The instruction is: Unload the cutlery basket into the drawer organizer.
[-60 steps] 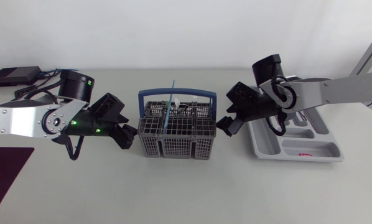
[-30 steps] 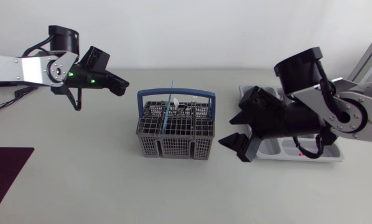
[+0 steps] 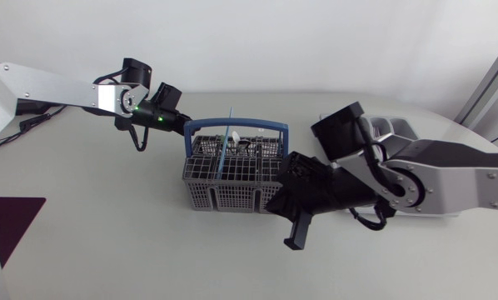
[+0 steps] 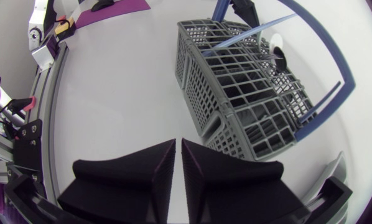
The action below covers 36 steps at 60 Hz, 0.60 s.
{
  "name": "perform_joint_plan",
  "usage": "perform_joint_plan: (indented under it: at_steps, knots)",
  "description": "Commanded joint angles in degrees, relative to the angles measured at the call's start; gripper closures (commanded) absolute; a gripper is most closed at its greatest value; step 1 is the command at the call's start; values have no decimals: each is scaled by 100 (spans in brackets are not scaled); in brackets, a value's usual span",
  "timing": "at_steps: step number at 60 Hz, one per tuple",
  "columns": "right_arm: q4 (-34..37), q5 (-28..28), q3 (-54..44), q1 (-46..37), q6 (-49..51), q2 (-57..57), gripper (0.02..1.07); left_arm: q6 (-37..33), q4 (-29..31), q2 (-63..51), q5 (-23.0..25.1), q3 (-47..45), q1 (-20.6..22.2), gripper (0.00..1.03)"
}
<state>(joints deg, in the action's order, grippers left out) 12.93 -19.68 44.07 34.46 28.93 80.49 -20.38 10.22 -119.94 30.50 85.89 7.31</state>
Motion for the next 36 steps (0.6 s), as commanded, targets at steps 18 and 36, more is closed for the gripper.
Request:
perform_joint_plan:
  at_steps: [18,36]
  knots:
    - [-748,333,295,-695,78,1030,101,-757,411,428,422,-696,7,70]
    - [-959,333,936,-967,-28,1610,101,-1363,411,1500,492,-2190,-107,70]
